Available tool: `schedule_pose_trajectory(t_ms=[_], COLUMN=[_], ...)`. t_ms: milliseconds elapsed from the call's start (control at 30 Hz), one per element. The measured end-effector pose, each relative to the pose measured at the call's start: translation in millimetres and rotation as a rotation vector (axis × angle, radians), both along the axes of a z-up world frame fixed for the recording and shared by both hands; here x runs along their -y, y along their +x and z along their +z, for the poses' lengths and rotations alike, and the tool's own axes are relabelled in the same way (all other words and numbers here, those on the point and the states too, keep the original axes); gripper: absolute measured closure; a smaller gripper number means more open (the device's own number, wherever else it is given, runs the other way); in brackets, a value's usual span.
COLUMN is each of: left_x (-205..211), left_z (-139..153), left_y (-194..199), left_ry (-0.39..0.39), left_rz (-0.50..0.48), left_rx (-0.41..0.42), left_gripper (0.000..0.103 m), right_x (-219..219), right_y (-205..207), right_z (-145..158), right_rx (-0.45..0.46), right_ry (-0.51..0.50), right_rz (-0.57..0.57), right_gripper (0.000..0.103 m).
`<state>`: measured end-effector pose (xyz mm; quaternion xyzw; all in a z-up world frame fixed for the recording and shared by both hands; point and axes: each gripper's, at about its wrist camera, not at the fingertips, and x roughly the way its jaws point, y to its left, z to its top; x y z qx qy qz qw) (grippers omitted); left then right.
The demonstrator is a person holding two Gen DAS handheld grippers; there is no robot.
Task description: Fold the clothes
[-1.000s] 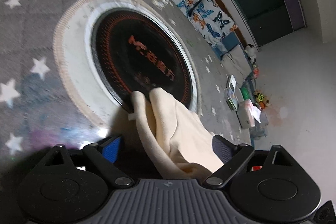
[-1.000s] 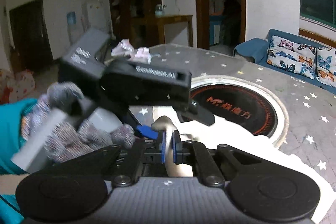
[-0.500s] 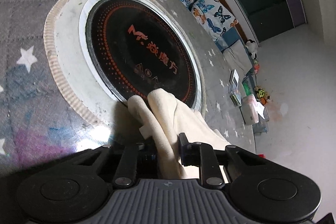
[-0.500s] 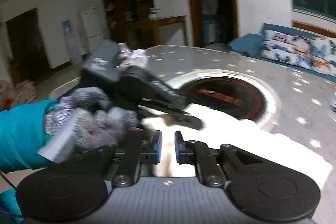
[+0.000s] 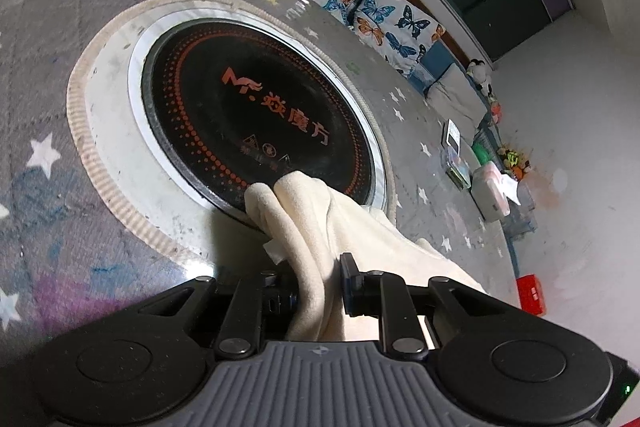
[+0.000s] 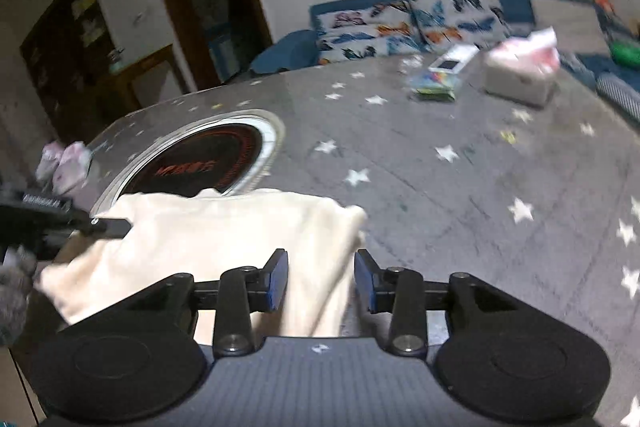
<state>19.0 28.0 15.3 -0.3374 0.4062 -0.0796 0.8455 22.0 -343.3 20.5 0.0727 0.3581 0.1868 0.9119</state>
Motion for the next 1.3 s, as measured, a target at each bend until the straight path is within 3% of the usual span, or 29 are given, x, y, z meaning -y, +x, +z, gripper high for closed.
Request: schedule_pose_trajectory(t_ms=[200, 267, 433, 667, 933, 1300], left_x=[4.0, 6.5, 15.7, 56.8, 125.7, 219.0], left_z=[2.8, 5.1, 18.1, 41.3, 59.8, 61.0], left_y=[0.8, 0.6, 1.3, 18.5, 48.7, 91.4], left_ry=[0.039, 0.06, 0.103, 0.124, 0.145, 0.191], left_rz=[-0.013, -0.019, -0.04, -0.141, -0.274, -0.401], left_rx=[0.007, 0.017, 0.048, 0.111, 0.166, 0.188], left_gripper=[0.083, 0.086, 0.087, 0.088, 0.088, 0.088], right_x=[2.9, 2.6, -0.1, 18.3, 63.2, 129.5], right_y=[10.1, 11.0, 3.1, -13.5, -14.9, 6.7], right_z=[-13.9, -13.9, -1.3, 33.8, 62.5, 77.6], right_rx=[-0.036, -0.045, 0.004, 0.099, 0.176, 0.207], right_ry=[0.091, 0.12, 0.129, 0.105, 0.04, -0.074], right_rz=[0.002, 0.01, 0.009, -0.03, -0.159, -0.312], right_gripper=[0.065, 0.082, 0.09, 0.091, 0.091, 0.091])
